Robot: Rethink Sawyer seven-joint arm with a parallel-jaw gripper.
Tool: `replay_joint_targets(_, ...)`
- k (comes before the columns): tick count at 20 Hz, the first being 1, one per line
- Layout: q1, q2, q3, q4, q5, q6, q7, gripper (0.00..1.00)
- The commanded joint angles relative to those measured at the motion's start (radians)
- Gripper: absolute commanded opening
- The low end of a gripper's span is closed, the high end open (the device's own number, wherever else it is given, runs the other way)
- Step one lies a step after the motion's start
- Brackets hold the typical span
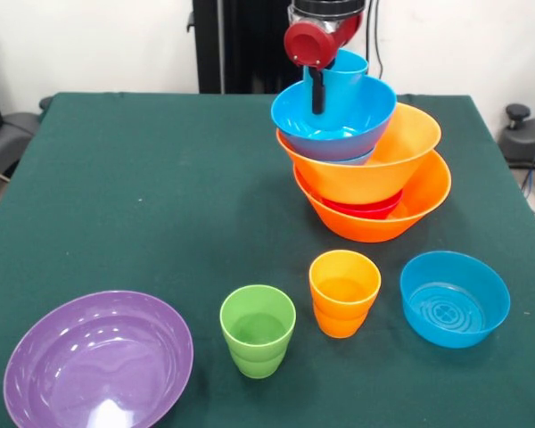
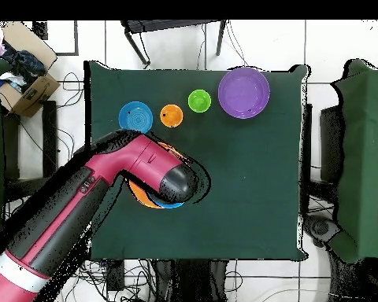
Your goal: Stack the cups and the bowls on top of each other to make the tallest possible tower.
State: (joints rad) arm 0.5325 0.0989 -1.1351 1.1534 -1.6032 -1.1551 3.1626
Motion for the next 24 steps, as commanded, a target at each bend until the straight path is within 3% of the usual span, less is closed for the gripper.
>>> replay_joint_targets(1,0.014,0.042,0.203,0.028,0.043,0.047,0.018,0.0)
replay_joint_targets(24,0.022,0.036,0.231,0.038,0.036,0.048,-0.012,0.0)
